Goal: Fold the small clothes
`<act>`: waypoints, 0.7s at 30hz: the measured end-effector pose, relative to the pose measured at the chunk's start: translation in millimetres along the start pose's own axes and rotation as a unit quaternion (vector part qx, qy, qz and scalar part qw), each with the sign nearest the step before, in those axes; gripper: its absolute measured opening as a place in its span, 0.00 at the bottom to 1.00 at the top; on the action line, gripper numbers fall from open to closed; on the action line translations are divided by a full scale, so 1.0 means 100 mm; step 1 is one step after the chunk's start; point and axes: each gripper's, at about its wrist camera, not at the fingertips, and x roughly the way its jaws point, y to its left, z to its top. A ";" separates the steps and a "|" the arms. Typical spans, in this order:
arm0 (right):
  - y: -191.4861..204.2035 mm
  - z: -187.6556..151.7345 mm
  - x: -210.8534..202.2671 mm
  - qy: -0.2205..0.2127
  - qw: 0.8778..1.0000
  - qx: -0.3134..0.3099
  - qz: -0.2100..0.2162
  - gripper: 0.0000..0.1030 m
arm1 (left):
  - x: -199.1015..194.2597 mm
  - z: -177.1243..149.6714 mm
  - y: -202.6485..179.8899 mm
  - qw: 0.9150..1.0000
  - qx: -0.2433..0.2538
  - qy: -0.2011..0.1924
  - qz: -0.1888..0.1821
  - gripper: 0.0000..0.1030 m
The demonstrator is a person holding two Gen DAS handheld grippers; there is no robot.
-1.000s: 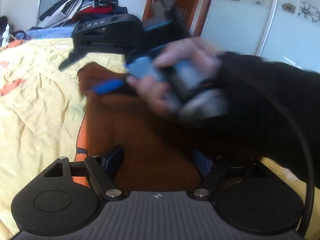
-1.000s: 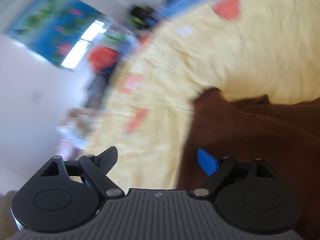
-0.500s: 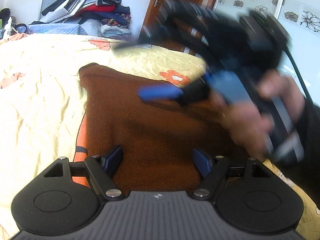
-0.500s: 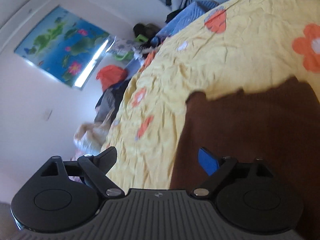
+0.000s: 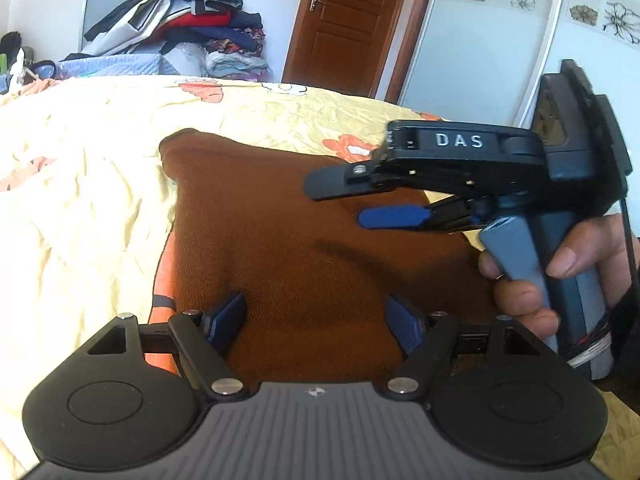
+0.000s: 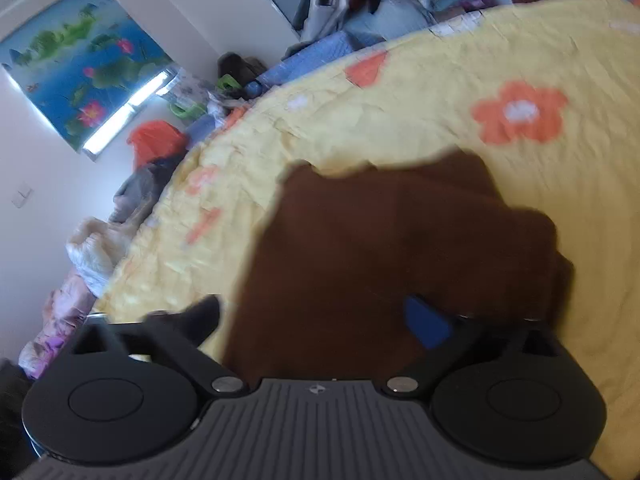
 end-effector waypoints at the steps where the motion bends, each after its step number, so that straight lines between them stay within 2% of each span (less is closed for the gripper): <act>1: -0.04 -0.02 -0.05 -0.013 1.000 0.003 -0.001 0.75 | -0.01 0.00 0.00 1.000 0.001 0.000 0.000 0.75; 4: 0.05 -0.03 -0.28 -0.019 0.999 0.032 -0.016 0.83 | -0.18 0.05 0.07 1.000 -0.026 -0.007 -0.008 0.75; 7: 0.14 -0.13 -0.74 -0.063 0.998 0.023 -0.002 0.92 | -0.52 0.07 0.39 0.993 -0.098 -0.055 -0.030 0.76; 8: 0.09 -0.18 -0.90 -0.075 0.997 0.032 0.005 0.97 | -0.57 0.06 0.55 0.990 -0.127 -0.058 -0.035 0.78; 10: -0.06 -0.27 -1.14 -0.084 0.995 0.056 -0.004 0.97 | -0.53 0.03 0.88 0.980 -0.189 -0.029 -0.061 0.78; 12: -0.29 -0.37 -1.25 -0.076 0.993 0.092 -0.020 0.95 | -0.39 -0.01 1.09 0.970 -0.232 0.012 -0.072 0.78; 14: -0.48 -0.47 -1.21 -0.045 0.991 0.124 -0.028 0.91 | -0.23 -0.03 1.12 0.965 -0.237 0.046 -0.101 0.78; 16: -0.57 -0.55 -1.08 -0.012 0.990 0.139 -0.015 0.88 | -0.10 -0.04 1.04 0.961 -0.233 0.067 -0.132 0.77; 17: -0.59 -0.59 -1.00 0.001 0.989 0.147 -0.007 0.83 | -0.06 -0.03 1.00 0.961 -0.227 0.072 -0.143 0.76; 19: -0.56 -0.66 -0.90 0.006 0.990 0.141 0.012 0.69 | 0.00 -0.02 0.94 0.960 -0.225 0.088 -0.143 0.49; 20: -0.52 -0.68 -0.84 0.017 0.990 0.136 0.016 0.40 | 0.01 -0.01 0.94 0.961 -0.221 0.098 -0.132 0.28; 21: -0.48 -0.71 -0.76 0.040 0.991 0.129 0.012 0.34 | -0.01 -0.02 0.95 0.962 -0.219 0.100 -0.132 0.26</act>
